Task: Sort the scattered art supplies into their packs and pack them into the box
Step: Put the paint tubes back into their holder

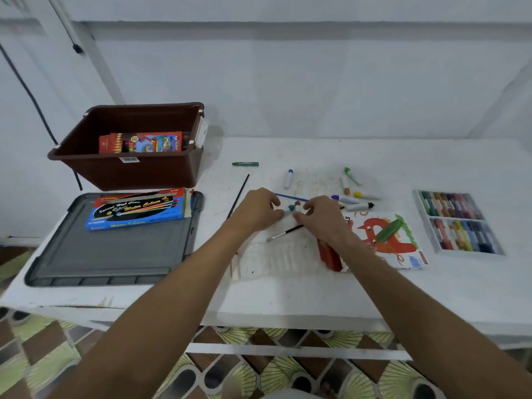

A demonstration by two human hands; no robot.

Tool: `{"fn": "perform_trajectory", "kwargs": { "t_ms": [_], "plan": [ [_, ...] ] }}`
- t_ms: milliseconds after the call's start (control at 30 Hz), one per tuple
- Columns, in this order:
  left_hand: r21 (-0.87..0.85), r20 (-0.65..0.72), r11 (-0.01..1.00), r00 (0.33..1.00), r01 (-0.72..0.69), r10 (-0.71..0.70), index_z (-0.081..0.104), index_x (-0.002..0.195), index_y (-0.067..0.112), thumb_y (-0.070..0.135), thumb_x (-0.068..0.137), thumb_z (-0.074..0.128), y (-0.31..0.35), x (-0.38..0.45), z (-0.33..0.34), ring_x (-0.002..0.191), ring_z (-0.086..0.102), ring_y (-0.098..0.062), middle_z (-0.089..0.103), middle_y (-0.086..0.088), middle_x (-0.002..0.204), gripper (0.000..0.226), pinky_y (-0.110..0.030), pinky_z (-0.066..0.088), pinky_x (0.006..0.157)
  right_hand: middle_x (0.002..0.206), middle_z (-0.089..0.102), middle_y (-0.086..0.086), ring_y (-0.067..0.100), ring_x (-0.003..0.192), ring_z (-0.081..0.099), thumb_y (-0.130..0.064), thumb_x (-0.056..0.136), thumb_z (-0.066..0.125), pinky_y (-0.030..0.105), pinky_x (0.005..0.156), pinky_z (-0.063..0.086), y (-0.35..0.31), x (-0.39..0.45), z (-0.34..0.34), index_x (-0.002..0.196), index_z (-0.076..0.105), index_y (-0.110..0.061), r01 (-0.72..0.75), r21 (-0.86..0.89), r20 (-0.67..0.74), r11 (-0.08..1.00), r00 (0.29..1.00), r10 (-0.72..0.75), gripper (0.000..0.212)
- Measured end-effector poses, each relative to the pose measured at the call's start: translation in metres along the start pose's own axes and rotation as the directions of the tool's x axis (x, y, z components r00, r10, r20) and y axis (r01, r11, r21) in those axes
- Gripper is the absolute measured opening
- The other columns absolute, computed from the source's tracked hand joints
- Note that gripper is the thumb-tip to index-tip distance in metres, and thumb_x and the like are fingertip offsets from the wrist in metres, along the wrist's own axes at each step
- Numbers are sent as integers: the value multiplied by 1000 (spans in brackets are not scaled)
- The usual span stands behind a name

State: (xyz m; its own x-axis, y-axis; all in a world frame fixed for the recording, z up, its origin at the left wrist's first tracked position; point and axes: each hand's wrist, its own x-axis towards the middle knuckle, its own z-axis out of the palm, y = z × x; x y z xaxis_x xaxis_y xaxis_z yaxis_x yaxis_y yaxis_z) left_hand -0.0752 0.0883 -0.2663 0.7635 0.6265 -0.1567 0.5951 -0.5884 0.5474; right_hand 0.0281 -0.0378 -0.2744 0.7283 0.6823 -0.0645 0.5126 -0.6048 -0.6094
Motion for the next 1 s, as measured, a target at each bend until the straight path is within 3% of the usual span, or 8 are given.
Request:
{"fn": "perform_trajectory", "kwargs": {
  "t_ms": [100, 233, 333, 433, 533, 667, 767, 1000],
  "plan": [
    [46, 46, 999, 999, 2, -4, 70, 103, 18, 36, 85, 67, 6, 1, 6, 85, 63, -15, 69, -4, 101, 25, -25, 51, 74, 103, 65, 12, 20, 90, 61, -31, 82, 70, 29, 78, 49, -2, 2, 4, 111, 63, -2, -35, 8, 16, 999, 999, 34, 42],
    [64, 56, 998, 998, 8, -12, 65, 78, 21, 28, 85, 63, 6, -3, 7, 73, 60, -19, 65, -6, 78, 10, -29, 49, 66, 104, 65, 14, 23, 93, 61, -21, 81, 68, 30, 79, 50, -8, 2, 2, 109, 64, 0, -36, 3, 46, 999, 998, 36, 35],
    [21, 1, 999, 999, 45, -45, 72, 92, 15, 26, 84, 66, -3, -12, -2, 76, 59, -14, 68, -1, 86, 15, -24, 47, 66, 99, 66, 13, 21, 87, 62, -19, 78, 69, 27, 71, 49, -13, 2, 1, 107, 66, 1, -41, 40, 72, 998, 997, 38, 35],
    [3, -69, 995, 992, 101, -101, 71, 100, 13, 27, 83, 67, -16, -31, -13, 80, 59, -13, 66, 0, 92, 23, -22, 45, 67, 97, 67, 26, 35, 87, 65, -15, 74, 70, 41, 73, 56, -20, -1, 4, 97, 66, 12, -15, 64, 89, 998, 996, 9, 35],
    [-38, -105, 982, 977, 183, -186, 68, 99, 17, 30, 82, 70, -33, -50, -19, 68, 59, -9, 63, 4, 89, 21, -18, 41, 56, 100, 63, 33, 42, 92, 62, -10, 74, 69, 48, 77, 52, -26, -6, 13, 95, 62, 18, 8, 58, 126, 998, 992, -15, 36],
    [-77, -136, 966, 957, 247, -255, 70, 97, 12, 27, 79, 73, -47, -72, -20, 63, 58, -8, 64, 4, 76, 24, -18, 40, 54, 105, 64, 20, 29, 95, 61, -14, 78, 69, 38, 84, 52, -33, -8, 20, 103, 62, 8, 41, -2, 194, 999, 980, -39, 34],
    [-126, -124, 954, 949, 273, -289, 68, 102, 14, 29, 82, 72, -50, -85, -20, 61, 54, 1, 61, 10, 70, 26, -17, 37, 53, 106, 62, 13, 23, 95, 58, -16, 79, 68, 32, 82, 50, -36, -7, 22, 103, 63, 2, 86, -47, 198, 995, 977, -75, 30],
    [-227, -82, 936, 953, 268, -293, 64, 109, 21, 34, 82, 72, -46, -119, -20, 65, 57, -2, 62, 8, 80, 31, -17, 40, 53, 85, 66, 3, 13, 78, 63, -18, 74, 73, 21, 69, 51, -53, -50, 20, 98, 72, -6, 109, 96, 251, 989, 959, -130, 27]
  ]
}}
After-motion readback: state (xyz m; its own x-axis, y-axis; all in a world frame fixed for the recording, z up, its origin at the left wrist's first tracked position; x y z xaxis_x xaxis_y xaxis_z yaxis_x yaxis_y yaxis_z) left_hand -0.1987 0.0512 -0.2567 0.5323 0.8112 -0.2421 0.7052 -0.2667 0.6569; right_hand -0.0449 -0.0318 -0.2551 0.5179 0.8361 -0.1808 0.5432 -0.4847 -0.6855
